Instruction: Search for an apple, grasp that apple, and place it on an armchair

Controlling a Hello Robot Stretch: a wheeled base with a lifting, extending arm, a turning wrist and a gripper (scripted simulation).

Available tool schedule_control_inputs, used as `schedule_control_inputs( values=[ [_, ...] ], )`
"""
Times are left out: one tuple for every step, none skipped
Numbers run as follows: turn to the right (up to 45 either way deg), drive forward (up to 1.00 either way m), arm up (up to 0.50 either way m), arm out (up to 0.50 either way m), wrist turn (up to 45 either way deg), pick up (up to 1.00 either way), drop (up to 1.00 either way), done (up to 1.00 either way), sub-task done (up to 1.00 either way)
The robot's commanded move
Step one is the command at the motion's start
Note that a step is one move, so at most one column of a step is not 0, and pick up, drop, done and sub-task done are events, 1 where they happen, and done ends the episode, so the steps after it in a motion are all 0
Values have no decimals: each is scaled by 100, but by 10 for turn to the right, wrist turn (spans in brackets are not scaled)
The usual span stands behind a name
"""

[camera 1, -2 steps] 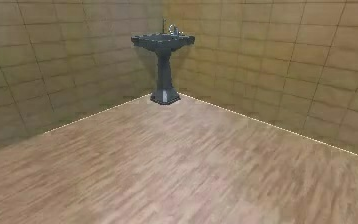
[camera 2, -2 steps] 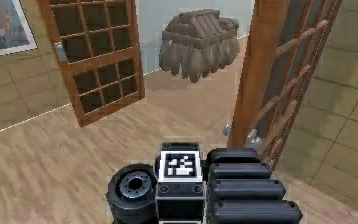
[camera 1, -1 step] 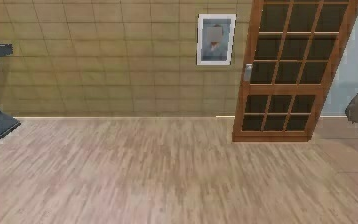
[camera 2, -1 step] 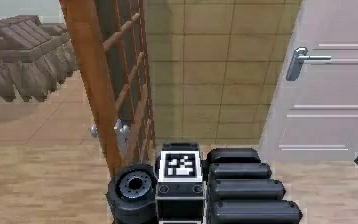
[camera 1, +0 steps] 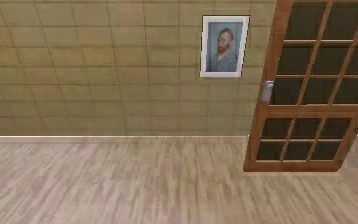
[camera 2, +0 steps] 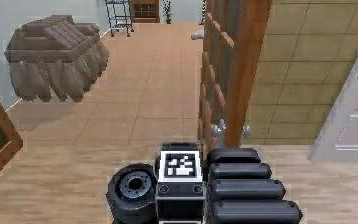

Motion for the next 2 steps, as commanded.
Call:
schedule_control_inputs(
  values=[
    [450, 0, 0, 0, 0, 0, 0, 0, 0],
    [0, 45, 0, 0, 0, 0, 0, 0, 0]
  ],
)
